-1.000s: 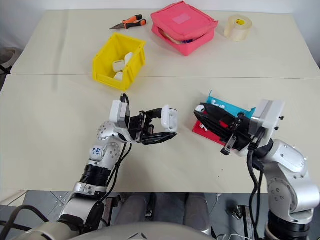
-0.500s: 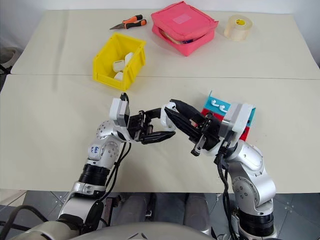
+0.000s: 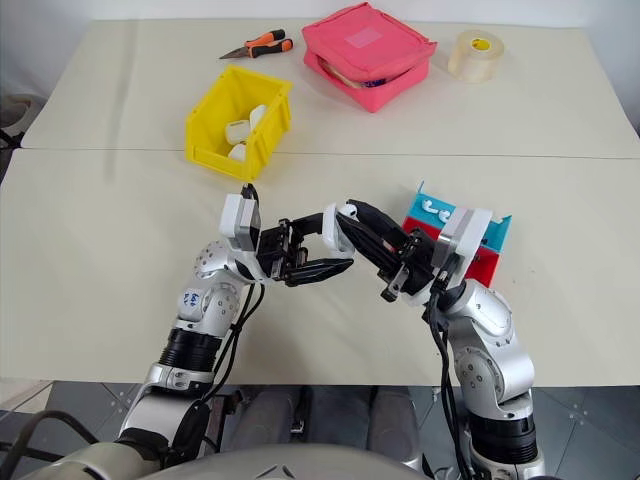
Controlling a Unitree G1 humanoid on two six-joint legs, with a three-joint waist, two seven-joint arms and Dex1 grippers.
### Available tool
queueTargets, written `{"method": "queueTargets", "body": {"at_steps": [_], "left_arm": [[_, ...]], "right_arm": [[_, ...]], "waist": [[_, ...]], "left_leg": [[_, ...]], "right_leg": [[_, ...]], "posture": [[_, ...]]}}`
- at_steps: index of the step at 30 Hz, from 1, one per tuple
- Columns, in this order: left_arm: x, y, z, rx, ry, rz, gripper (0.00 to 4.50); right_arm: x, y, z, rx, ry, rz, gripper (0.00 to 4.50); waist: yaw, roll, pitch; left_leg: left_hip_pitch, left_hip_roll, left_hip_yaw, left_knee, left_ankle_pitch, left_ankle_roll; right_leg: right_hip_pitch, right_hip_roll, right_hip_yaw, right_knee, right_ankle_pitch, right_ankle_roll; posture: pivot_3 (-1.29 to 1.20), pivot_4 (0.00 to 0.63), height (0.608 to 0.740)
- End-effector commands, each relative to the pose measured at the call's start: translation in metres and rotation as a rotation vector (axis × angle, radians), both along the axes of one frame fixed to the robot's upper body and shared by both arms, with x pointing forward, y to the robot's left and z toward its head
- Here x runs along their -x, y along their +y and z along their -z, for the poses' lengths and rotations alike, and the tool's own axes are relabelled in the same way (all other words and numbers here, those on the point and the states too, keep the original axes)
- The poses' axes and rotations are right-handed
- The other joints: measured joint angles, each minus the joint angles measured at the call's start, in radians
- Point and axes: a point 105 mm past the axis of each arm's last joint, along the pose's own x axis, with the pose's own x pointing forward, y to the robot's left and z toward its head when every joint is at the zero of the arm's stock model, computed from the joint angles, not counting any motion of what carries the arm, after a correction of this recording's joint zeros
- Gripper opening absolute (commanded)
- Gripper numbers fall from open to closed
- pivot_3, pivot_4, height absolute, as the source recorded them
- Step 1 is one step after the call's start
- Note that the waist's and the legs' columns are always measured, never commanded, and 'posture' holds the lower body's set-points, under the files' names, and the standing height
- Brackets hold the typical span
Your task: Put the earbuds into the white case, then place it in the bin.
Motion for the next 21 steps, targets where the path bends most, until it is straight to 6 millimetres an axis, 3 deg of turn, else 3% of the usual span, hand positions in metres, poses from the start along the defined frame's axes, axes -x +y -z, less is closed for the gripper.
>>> {"method": "queueTargets", "body": {"at_steps": [1,10,21], "left_arm": [[0.005,-0.004,-0.020,0.053,-0.079,0.026,2.81],[0.004,-0.006,-0.024,0.068,-0.107,0.027,2.81],[0.002,-0.007,-0.024,0.084,-0.115,0.007,2.81]], "right_arm": [[0.001,0.006,0.001,-0.004,0.012,-0.047,0.51],[-0.003,0.008,0.019,0.092,0.183,-0.112,0.51],[-0.001,-0.007,0.004,0.102,0.164,-0.108,0.51]], "waist": [[-0.001,0.000,0.000],[0.001,0.000,0.000],[0.001,0.000,0.000]], "left_leg": [[0.000,0.000,0.000,0.000,0.000,0.000],[0.000,0.000,0.000,0.000,0.000,0.000],[0.000,0.000,0.000,0.000,0.000,0.000]], "right_leg": [[0.000,0.000,0.000,0.000,0.000,0.000],[0.000,0.000,0.000,0.000,0.000,0.000],[0.000,0.000,0.000,0.000,0.000,0.000]], "posture": [[0.00,0.150,0.740],[0.00,0.150,0.740],[0.00,0.150,0.740]]}}
